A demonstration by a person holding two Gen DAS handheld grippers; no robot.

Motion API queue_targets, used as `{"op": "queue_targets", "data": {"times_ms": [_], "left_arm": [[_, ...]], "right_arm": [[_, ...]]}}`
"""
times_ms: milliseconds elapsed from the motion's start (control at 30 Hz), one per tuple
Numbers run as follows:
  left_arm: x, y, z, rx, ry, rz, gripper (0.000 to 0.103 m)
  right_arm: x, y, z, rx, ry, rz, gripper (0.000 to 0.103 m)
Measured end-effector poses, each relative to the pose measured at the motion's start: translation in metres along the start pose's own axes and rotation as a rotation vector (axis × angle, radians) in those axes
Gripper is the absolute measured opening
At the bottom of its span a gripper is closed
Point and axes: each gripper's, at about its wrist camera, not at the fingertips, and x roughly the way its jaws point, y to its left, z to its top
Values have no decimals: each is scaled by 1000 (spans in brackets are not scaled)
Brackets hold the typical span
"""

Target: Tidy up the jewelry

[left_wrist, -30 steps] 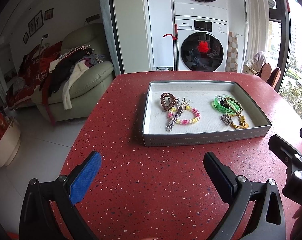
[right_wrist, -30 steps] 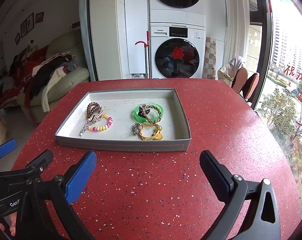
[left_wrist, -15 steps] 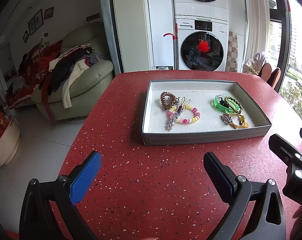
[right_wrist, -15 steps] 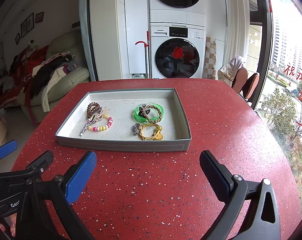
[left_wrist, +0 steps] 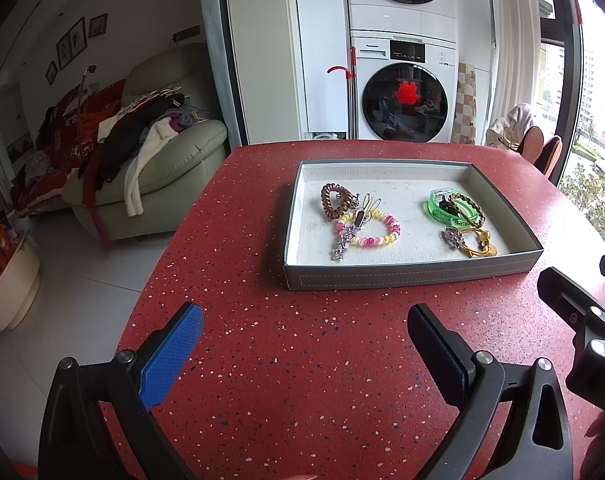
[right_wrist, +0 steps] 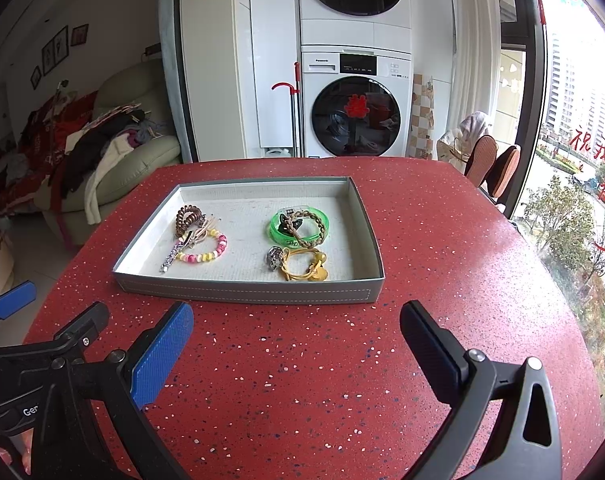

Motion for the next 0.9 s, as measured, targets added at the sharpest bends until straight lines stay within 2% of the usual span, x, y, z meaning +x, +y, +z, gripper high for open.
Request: {"op": "queue_targets", "data": {"times_ms": [900], "left_arm": [[0, 0, -1, 1, 4, -4, 103]], "right_arm": [[-1, 1, -1, 0, -1, -1, 103]]}}
